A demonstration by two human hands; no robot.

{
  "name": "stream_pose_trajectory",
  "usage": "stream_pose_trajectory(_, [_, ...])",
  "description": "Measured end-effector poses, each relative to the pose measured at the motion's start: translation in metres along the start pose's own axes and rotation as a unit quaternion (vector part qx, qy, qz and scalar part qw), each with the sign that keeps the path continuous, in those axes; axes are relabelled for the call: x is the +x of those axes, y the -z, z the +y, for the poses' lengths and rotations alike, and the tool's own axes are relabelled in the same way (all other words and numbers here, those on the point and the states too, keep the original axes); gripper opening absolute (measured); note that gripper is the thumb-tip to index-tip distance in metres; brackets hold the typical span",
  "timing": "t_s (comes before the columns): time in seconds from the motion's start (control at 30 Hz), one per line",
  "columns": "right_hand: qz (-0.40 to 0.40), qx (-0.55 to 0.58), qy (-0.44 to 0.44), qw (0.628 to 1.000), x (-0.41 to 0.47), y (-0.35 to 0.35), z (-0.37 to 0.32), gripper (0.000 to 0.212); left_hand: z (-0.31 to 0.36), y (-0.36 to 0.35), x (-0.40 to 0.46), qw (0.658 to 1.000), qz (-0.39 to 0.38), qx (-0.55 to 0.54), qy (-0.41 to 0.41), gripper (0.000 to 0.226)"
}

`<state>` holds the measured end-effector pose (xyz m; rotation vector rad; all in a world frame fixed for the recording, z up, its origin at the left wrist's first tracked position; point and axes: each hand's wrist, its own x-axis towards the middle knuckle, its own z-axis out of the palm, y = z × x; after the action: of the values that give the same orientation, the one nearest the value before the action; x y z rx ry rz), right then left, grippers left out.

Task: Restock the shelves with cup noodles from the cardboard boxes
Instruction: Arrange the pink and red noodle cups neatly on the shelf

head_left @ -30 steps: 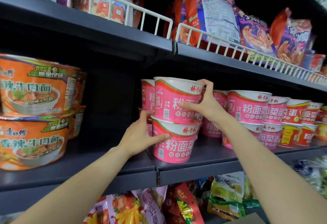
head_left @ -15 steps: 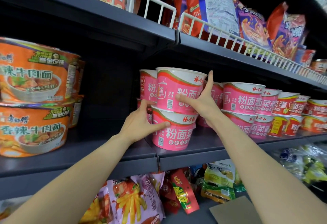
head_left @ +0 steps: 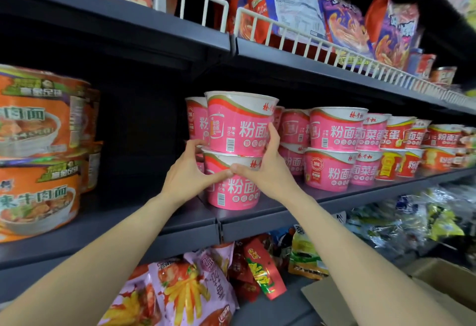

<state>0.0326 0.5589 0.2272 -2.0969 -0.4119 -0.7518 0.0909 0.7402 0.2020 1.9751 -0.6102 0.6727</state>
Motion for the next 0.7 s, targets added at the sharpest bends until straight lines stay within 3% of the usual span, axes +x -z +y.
stream_pose_trajectory(0.33, [-0.001, 0.080, 0.016, 0.997, -0.006, 0.029, 0.023, 0.103, -0.001, 0.003, 0.004, 1.000, 0.001, 0.019, -0.009, 0.107])
stream_pose_trajectory(0.43, [0.019, 0.044, 0.028, 0.998, -0.004, 0.057, 0.044, 0.086, 0.017, 0.006, 0.003, 0.995, 0.084, 0.030, -0.039, 0.106])
stream_pose_trajectory(0.6, [0.067, -0.093, 0.055, 0.992, 0.020, 0.084, 0.087, 0.047, 0.062, -0.009, -0.015, 0.944, 0.200, 0.197, -0.175, 0.052])
stream_pose_trajectory(0.7, [0.059, -0.161, 0.083, 0.982, 0.051, 0.074, 0.108, 0.045, 0.068, -0.035, -0.026, 0.945, 0.185, 0.231, -0.143, 0.044])
